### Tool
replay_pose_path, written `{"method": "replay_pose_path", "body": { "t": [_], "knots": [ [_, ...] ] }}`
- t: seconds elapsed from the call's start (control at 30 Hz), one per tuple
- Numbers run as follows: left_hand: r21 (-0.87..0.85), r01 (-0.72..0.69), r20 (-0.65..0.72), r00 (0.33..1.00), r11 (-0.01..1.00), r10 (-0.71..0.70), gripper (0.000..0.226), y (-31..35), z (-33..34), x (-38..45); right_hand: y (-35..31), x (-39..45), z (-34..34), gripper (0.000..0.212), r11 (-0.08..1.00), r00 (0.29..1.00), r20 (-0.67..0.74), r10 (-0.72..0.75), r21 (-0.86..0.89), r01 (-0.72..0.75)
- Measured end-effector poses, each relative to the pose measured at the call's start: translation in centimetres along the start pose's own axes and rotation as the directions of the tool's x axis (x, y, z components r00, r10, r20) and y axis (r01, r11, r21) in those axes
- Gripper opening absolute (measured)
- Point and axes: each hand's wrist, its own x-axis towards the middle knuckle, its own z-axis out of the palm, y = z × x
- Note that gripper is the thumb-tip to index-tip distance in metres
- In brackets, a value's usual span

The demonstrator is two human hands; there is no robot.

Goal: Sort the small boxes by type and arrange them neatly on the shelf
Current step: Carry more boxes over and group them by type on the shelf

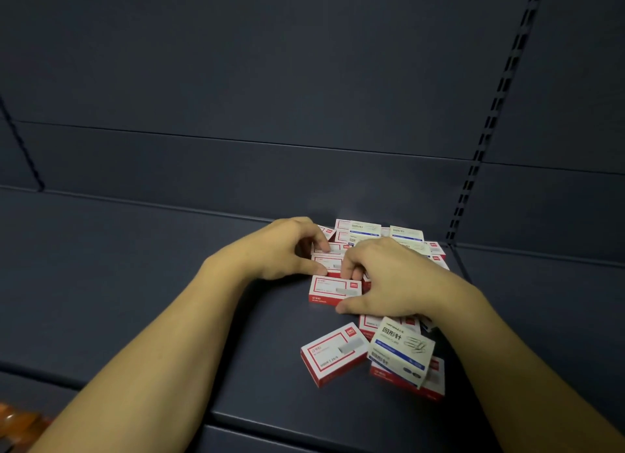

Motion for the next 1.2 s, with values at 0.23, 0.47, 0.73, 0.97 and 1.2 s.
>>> {"method": "replay_pose_path", "body": {
  "t": [0.23, 0.47, 0.73, 0.97, 1.2],
  "knots": [
    [0.081, -0.036, 0.008, 0.999, 0.996, 0.035, 0.039, 0.4, -0.2, 0.1, 0.3, -0.5, 0.1, 0.035, 0.999, 0.996, -0.091, -0.008, 0.04, 0.011],
    [0.117, -0.036, -0.006, 0.999, 0.992, 0.037, 0.017, 0.6, -0.2, -0.1, 1.3, -0.6, 0.3, 0.037, 0.994, 0.975, -0.221, -0.017, 0.101, 0.04],
    [0.171, -0.017, -0.008, 1.0, 0.985, 0.019, 0.02, 0.9, -0.2, -0.7, 2.1, -0.8, 0.0, 0.04, 0.975, 0.927, -0.373, -0.045, 0.184, 0.122],
    [0.187, 0.051, -0.05, 0.998, 0.981, -0.042, 0.038, 1.1, 0.1, -1.1, 2.5, -0.2, 1.1, 0.036, 0.963, 0.861, -0.503, -0.068, 0.192, 0.188],
    [0.19, 0.048, -0.194, 0.981, 0.981, -0.01, 0.044, 1.4, -0.7, -2.5, 2.9, -1.3, 0.9, 0.035, 0.959, 0.783, -0.621, 0.033, 0.24, 0.15]
  ]
}}
